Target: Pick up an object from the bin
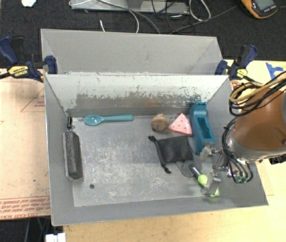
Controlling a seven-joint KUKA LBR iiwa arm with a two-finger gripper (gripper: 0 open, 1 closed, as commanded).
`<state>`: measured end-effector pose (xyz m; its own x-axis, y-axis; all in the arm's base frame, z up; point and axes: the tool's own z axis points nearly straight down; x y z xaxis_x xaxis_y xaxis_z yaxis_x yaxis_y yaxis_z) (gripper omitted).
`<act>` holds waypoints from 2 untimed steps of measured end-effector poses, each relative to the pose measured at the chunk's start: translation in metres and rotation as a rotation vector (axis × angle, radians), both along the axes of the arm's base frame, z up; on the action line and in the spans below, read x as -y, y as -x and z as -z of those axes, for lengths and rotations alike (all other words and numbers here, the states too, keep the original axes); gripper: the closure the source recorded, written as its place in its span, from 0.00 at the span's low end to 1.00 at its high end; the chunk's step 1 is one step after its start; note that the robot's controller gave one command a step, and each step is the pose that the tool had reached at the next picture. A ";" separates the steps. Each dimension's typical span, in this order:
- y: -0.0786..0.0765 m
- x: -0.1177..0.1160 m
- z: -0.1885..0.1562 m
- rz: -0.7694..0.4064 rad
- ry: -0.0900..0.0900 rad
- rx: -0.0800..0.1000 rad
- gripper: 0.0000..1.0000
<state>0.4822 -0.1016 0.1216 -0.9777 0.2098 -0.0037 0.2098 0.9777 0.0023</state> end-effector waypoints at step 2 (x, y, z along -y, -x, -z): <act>0.000 0.025 0.052 0.209 -0.002 0.010 1.00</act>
Offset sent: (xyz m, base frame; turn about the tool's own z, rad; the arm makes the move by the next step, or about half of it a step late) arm -0.0002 -0.0258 -0.0516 0.2106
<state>0.4824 -0.1268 0.0700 -0.9130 0.4078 -0.0125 0.4078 0.9131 0.0070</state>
